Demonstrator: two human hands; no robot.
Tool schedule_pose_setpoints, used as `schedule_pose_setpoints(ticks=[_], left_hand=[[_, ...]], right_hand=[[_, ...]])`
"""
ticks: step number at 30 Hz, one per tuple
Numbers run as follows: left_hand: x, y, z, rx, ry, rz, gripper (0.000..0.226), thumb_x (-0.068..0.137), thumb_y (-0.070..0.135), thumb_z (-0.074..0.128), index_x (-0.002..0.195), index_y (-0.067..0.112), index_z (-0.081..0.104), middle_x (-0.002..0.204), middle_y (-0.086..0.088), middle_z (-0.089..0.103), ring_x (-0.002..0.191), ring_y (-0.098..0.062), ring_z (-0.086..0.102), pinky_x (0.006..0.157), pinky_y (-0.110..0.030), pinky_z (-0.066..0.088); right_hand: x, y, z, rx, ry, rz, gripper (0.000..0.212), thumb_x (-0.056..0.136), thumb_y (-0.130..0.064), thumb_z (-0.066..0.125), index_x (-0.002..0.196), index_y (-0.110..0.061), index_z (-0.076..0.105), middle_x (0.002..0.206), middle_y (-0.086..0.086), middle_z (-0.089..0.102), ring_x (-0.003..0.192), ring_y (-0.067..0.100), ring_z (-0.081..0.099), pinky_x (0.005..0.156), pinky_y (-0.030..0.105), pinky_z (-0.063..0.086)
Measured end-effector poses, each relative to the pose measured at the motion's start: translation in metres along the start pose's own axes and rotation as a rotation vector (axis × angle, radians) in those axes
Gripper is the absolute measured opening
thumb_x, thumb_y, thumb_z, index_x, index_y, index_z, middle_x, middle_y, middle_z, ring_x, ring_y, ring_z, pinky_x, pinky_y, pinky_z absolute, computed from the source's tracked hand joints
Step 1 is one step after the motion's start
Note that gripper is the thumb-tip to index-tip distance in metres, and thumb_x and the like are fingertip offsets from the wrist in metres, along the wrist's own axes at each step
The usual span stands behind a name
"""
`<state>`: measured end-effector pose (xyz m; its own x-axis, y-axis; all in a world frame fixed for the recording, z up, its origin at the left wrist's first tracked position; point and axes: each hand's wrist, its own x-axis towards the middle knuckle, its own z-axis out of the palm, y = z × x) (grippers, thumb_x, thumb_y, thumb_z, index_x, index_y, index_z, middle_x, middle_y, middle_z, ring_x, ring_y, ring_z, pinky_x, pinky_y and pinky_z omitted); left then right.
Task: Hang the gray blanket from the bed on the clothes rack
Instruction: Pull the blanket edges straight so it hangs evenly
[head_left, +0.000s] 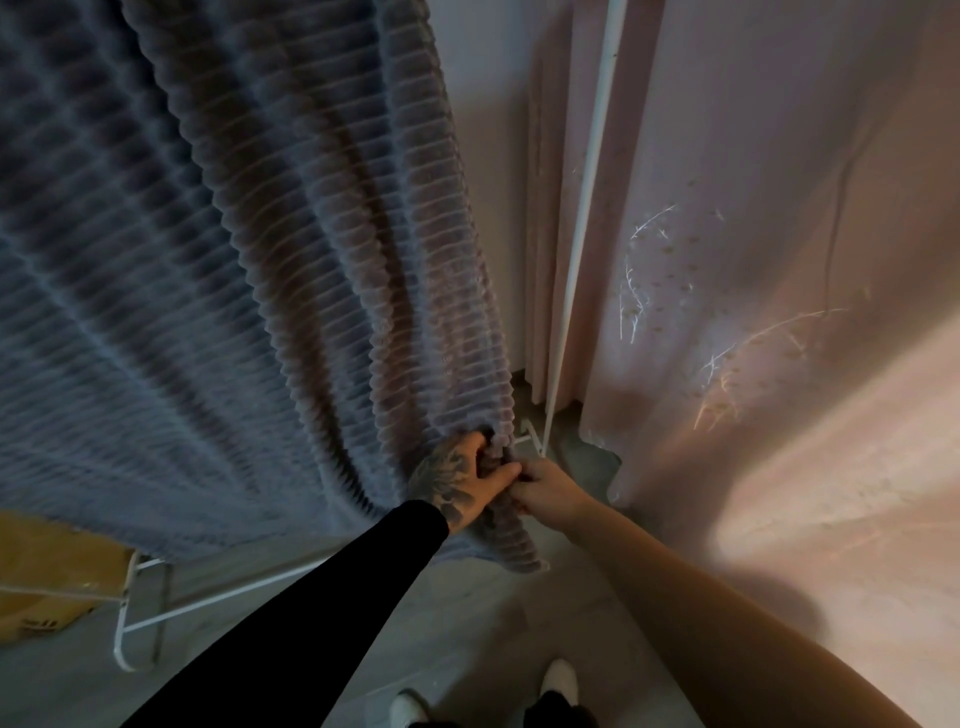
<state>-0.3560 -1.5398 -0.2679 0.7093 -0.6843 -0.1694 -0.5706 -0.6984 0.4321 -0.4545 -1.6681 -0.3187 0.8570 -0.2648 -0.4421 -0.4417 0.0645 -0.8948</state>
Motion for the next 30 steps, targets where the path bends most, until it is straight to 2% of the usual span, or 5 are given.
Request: schedule_pose_setpoints(ticks=[6,9,15,22,30], left_hand=[[-0.008,0.003,-0.007,0.451,0.322,0.616,0.047,0.1,0.027,0.048,0.146,0.024,0.058,0.164,-0.007,0.039,0.141,-0.031,0.05,0.106,-0.043,0.047],[0.007,0.01,-0.023,0.56,0.0,0.856,0.044,0.106,0.028,0.043,0.148,0.025,0.054,0.168,0.0,0.032,0.157,-0.028,0.021,0.125,-0.042,0.014],[0.031,0.027,-0.054,0.853,-0.427,0.67,0.06,0.086,0.055,0.047,0.134,0.022,0.059,0.157,0.002,0.047,0.16,-0.024,0.002,0.126,-0.056,-0.005],[0.038,0.051,-0.062,0.935,-0.335,0.581,0.037,0.096,0.029,0.046,0.13,0.015,0.049,0.141,-0.014,0.056,0.148,-0.034,0.031,0.126,-0.051,0.012],[0.042,0.042,-0.066,0.84,-0.31,0.548,0.01,0.093,0.018,0.047,0.101,0.021,0.053,0.111,0.001,0.065,0.121,-0.029,0.04,0.097,-0.044,0.028]], right_hand=[[0.0,-0.007,-0.001,0.188,-0.09,0.086,0.025,0.095,0.013,0.049,0.099,-0.005,0.067,0.069,0.004,0.065,0.062,0.015,0.063,0.064,0.026,0.056],[-0.003,-0.007,-0.001,0.221,-0.11,0.111,0.028,0.093,0.012,0.051,0.101,-0.01,0.067,0.08,0.007,0.069,0.073,0.016,0.067,0.071,0.029,0.059],[-0.007,-0.005,-0.004,0.319,-0.123,0.166,0.026,0.099,-0.001,0.051,0.103,-0.017,0.072,0.083,-0.003,0.071,0.075,0.009,0.067,0.076,0.027,0.052],[-0.019,0.005,0.001,0.459,-0.058,0.057,0.035,0.084,-0.049,0.081,0.097,-0.017,0.073,0.085,0.001,0.074,0.083,0.017,0.071,0.072,0.027,0.056],[-0.025,0.025,-0.001,0.267,-0.048,-0.076,0.03,0.087,0.011,0.075,0.09,-0.014,0.058,0.081,0.004,0.068,0.084,0.025,0.065,0.08,0.039,0.052]])
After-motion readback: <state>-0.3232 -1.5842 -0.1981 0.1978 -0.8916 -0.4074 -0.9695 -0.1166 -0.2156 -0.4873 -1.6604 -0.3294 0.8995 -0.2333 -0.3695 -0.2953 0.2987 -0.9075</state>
